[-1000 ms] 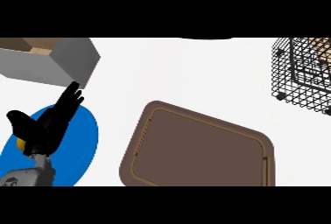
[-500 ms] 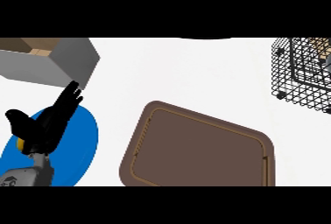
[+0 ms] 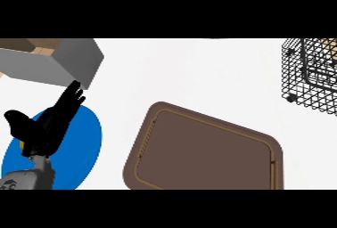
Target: Pick the can from the tray and place it in the tiered basket
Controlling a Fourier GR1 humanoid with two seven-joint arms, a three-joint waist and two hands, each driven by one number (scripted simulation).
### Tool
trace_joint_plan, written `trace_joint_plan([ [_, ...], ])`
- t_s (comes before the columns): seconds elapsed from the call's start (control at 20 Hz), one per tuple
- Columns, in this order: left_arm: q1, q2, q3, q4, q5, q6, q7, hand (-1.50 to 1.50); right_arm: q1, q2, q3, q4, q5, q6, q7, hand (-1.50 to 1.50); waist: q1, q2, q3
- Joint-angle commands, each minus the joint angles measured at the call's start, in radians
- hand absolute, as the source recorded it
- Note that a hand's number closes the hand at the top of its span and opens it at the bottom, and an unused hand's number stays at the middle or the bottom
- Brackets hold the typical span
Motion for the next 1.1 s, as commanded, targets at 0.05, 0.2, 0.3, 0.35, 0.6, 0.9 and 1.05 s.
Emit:
trace_joint_plan([
  [0.05,-0.001,0.006,0.023,0.033,0.014,-0.016,-0.033,0.0,0.03,-0.113,-0.087,0.018,-0.078,0.007,0.032,-1.5,0.005,0.012,-0.002],
  [0.2,0.004,-0.022,-0.018,0.008,-0.021,0.015,-0.003,0.0,0.025,-0.206,-0.115,0.021,-0.102,0.018,0.097,-1.5,0.004,0.01,0.0],
  [0.3,0.001,-0.021,-0.018,-0.003,-0.014,0.008,0.003,0.0,0.067,-0.219,-0.135,0.035,-0.117,0.006,0.093,-1.5,0.008,0.012,0.001],
  [0.35,0.013,-0.029,-0.019,0.033,-0.024,0.008,-0.039,0.0,0.055,-0.259,-0.143,0.03,-0.125,0.019,0.117,-1.5,0.005,0.015,0.0],
  [0.6,0.001,0.009,0.012,0.007,0.0,-0.01,-0.007,0.0,0.15,-0.306,-0.175,0.038,-0.151,0.054,0.072,-1.5,0.008,0.016,0.004],
  [0.9,0.019,0.003,0.012,0.004,0.001,-0.015,-0.03,0.0,0.207,-0.398,-0.203,0.048,-0.174,0.148,0.092,-1.5,0.002,0.018,0.007],
  [1.05,-0.002,-0.018,0.007,0.012,0.008,-0.002,-0.016,0.0,0.259,-0.396,-0.216,0.056,-0.184,0.17,0.053,-1.5,-0.012,0.019,0.009],
])
